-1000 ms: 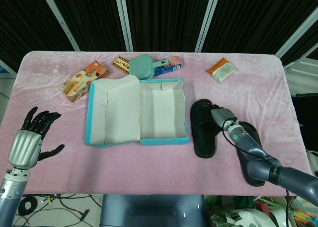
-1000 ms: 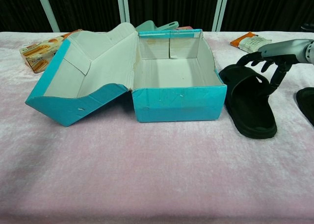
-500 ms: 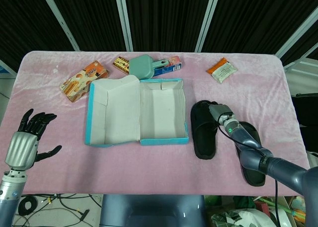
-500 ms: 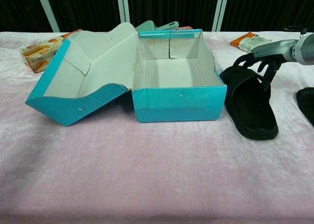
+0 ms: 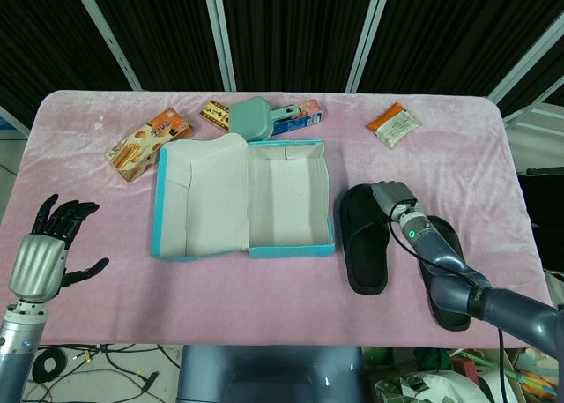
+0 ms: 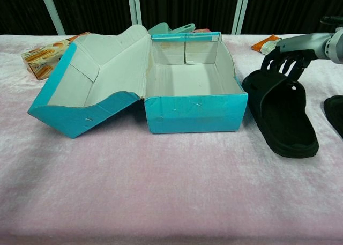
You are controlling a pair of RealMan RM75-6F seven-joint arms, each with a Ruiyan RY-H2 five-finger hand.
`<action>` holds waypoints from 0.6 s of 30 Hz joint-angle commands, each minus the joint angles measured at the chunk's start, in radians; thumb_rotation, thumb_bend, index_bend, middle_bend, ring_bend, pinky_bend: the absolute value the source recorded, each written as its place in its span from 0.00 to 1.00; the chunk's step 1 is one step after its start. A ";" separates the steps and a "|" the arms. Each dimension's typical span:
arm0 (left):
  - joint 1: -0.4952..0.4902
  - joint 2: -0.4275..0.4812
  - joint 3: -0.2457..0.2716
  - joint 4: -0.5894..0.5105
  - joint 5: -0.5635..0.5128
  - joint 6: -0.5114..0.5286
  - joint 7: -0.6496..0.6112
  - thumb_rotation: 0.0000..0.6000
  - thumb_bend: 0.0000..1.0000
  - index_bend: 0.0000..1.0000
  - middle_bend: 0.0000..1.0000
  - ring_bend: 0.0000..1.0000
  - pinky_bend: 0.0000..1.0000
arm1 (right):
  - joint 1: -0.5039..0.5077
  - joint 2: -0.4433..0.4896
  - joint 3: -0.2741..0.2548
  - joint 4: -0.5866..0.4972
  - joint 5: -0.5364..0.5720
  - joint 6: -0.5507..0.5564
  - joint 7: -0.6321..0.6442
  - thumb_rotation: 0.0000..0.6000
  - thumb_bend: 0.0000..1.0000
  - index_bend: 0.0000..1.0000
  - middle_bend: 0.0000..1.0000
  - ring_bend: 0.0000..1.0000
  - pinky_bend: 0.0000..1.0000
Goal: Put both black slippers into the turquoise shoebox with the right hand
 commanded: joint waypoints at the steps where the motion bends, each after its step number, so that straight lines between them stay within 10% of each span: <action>1: 0.001 0.000 0.000 0.000 0.001 0.001 0.000 1.00 0.00 0.18 0.19 0.13 0.02 | -0.025 0.051 0.016 -0.065 -0.030 0.053 0.008 1.00 0.17 0.48 0.44 0.24 0.23; 18: -0.006 -0.002 -0.001 -0.007 0.009 -0.006 0.009 1.00 0.00 0.18 0.19 0.13 0.02 | -0.120 0.275 0.088 -0.287 -0.031 0.219 0.052 1.00 0.17 0.48 0.43 0.24 0.22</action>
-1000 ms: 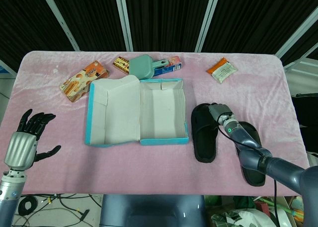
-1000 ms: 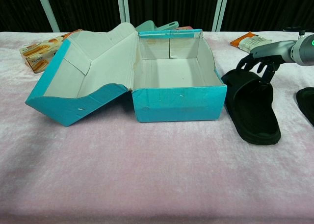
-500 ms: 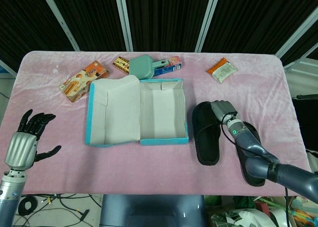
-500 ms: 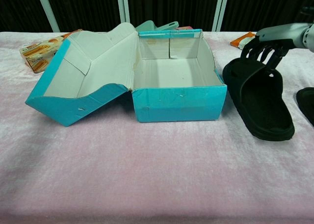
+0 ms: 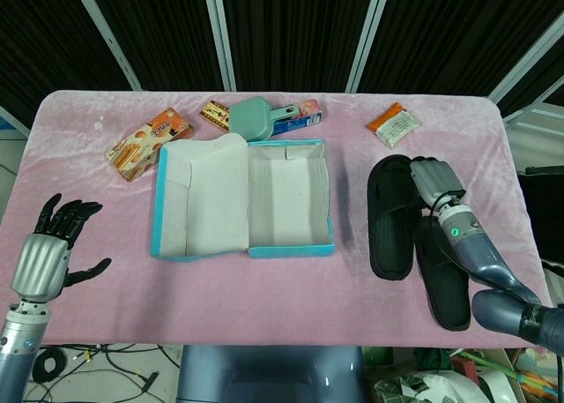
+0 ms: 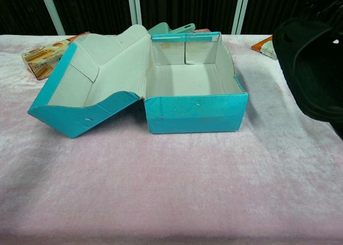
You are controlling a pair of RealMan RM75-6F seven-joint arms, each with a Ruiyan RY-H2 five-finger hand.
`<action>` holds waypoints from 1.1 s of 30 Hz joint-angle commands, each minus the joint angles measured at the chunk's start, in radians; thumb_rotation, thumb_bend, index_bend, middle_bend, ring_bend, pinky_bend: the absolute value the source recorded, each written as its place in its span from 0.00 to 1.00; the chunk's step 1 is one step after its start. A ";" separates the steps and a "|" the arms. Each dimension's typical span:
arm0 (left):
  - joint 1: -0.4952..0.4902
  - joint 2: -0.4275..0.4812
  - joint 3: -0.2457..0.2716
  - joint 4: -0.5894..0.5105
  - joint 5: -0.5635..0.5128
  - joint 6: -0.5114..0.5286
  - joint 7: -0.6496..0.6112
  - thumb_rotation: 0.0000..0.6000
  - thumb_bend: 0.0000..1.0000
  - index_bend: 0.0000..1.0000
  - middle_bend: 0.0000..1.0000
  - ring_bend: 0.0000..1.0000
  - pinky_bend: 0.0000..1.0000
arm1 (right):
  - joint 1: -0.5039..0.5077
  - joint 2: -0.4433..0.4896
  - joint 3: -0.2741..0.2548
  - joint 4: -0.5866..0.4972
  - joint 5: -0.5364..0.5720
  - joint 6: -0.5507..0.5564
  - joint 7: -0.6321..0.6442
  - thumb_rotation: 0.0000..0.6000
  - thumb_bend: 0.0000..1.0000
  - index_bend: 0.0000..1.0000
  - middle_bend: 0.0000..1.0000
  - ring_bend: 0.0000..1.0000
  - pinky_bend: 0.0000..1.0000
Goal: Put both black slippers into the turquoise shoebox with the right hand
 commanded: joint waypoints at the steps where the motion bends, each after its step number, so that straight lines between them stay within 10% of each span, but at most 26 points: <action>1: -0.002 0.000 0.000 -0.002 0.000 -0.003 0.003 1.00 0.00 0.18 0.19 0.13 0.02 | -0.025 0.025 0.044 -0.036 -0.010 0.009 0.085 1.00 0.17 0.48 0.43 0.24 0.22; 17: 0.004 0.005 0.009 -0.020 -0.015 -0.017 0.025 1.00 0.00 0.18 0.19 0.13 0.02 | -0.042 -0.103 0.250 -0.061 -0.208 -0.077 0.716 1.00 0.17 0.48 0.43 0.17 0.14; 33: 0.021 0.005 0.021 -0.011 -0.038 -0.026 0.017 1.00 0.00 0.17 0.18 0.13 0.02 | 0.129 -0.384 0.254 0.164 0.086 0.018 0.452 1.00 0.17 0.48 0.43 0.16 0.11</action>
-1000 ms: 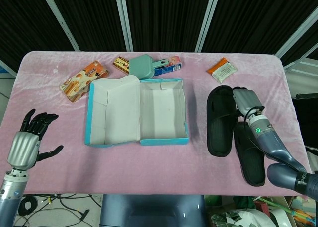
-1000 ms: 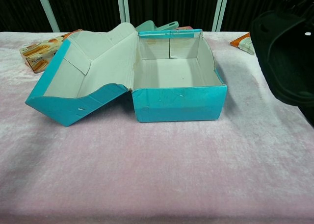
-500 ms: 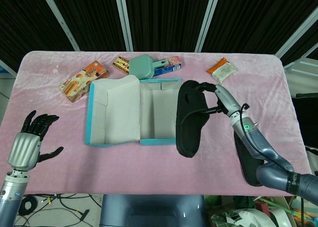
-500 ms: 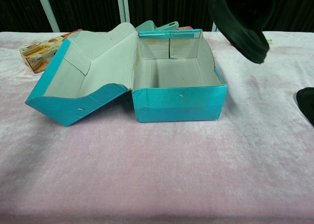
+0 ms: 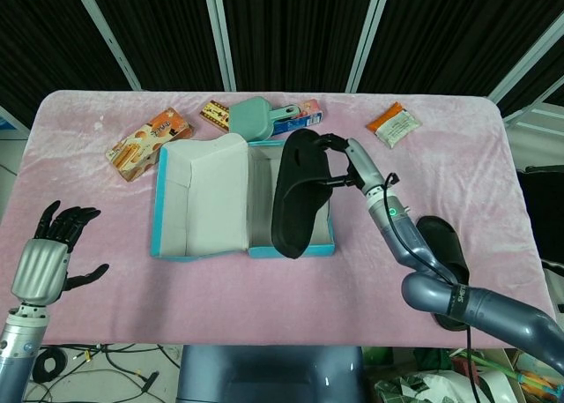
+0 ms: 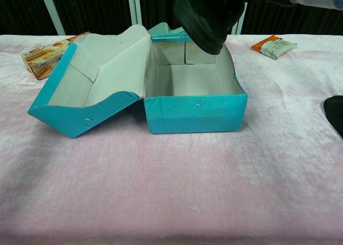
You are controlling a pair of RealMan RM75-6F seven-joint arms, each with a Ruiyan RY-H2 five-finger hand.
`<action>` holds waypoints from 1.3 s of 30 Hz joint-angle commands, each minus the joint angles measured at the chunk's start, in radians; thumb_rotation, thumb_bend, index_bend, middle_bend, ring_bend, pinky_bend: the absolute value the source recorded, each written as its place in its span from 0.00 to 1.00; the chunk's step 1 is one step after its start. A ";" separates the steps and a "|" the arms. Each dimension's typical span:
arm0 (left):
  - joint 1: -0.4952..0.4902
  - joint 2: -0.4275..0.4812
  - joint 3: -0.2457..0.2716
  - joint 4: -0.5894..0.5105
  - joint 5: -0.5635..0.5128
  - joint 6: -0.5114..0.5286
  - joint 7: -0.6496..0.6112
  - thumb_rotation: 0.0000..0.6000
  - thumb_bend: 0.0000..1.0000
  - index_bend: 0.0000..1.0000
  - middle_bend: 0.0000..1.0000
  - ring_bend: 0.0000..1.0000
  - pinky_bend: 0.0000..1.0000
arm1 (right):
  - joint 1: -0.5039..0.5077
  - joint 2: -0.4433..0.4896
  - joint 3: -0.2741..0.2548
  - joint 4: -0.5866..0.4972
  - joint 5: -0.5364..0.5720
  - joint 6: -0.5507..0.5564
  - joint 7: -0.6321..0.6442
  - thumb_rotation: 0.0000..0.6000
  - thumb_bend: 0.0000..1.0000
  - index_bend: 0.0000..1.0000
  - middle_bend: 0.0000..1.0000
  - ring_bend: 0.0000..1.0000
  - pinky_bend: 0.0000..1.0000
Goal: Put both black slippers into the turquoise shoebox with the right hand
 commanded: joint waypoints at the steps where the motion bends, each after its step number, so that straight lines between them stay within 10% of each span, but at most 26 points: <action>1: 0.003 0.001 0.002 0.001 -0.003 -0.001 -0.001 1.00 0.00 0.17 0.18 0.13 0.02 | 0.049 -0.080 -0.009 0.075 0.069 0.045 -0.093 1.00 0.17 0.48 0.43 0.16 0.11; 29: 0.024 0.010 0.006 -0.007 -0.030 -0.006 0.008 1.00 0.00 0.16 0.17 0.13 0.02 | 0.155 -0.396 0.004 0.365 0.170 0.108 -0.377 1.00 0.16 0.48 0.46 0.16 0.09; 39: 0.035 0.011 0.008 0.003 -0.039 -0.003 -0.005 1.00 0.00 0.16 0.17 0.13 0.02 | 0.142 -0.370 0.023 0.363 0.054 0.111 -0.338 1.00 0.16 0.48 0.46 0.16 0.09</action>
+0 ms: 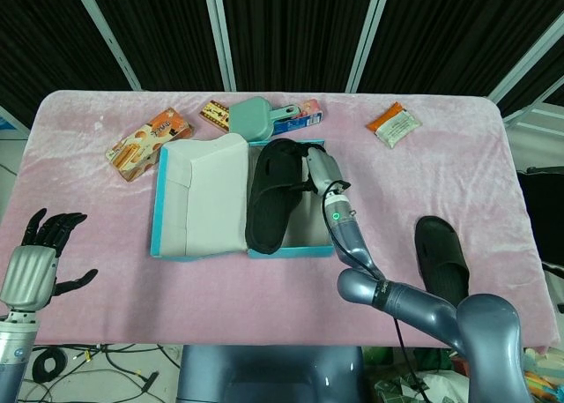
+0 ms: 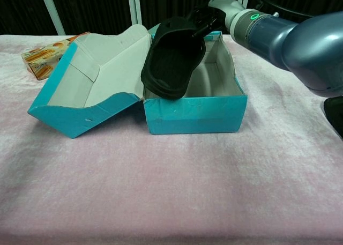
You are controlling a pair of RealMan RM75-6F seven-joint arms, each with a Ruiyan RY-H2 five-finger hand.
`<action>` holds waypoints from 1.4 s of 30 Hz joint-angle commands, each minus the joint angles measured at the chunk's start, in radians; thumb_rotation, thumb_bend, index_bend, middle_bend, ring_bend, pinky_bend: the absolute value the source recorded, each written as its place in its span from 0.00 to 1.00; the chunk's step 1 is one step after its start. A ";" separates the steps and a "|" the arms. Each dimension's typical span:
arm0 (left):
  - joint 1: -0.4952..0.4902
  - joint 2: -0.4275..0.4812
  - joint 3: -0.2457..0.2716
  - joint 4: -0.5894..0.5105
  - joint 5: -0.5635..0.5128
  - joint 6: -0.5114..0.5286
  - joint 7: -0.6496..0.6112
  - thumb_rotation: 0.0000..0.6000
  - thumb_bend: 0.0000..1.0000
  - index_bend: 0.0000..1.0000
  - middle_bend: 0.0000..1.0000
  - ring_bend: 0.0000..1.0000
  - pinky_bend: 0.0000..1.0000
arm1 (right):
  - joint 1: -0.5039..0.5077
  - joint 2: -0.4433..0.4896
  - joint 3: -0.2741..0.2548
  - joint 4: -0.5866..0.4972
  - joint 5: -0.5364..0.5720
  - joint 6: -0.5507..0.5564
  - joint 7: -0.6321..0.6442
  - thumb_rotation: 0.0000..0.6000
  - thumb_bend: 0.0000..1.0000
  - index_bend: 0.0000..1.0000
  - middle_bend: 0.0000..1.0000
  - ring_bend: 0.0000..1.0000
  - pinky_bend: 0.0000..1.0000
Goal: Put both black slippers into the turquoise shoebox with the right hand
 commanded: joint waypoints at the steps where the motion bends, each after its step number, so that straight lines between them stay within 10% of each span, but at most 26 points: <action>1: 0.000 -0.001 -0.001 0.000 0.000 -0.001 -0.001 1.00 0.00 0.16 0.17 0.13 0.02 | -0.012 0.014 0.012 -0.011 -0.041 0.019 0.029 1.00 0.16 0.48 0.46 0.16 0.09; 18: -0.005 0.000 -0.006 -0.014 -0.003 -0.012 0.020 1.00 0.00 0.16 0.17 0.13 0.02 | -0.018 -0.008 0.038 0.052 -0.143 0.024 0.126 1.00 0.17 0.48 0.46 0.16 0.09; 42: 0.006 -0.002 -0.002 -0.014 0.005 -0.002 0.017 1.00 0.00 0.16 0.17 0.13 0.02 | -0.059 -0.183 -0.146 0.340 -0.498 0.157 0.367 1.00 0.17 0.48 0.46 0.17 0.09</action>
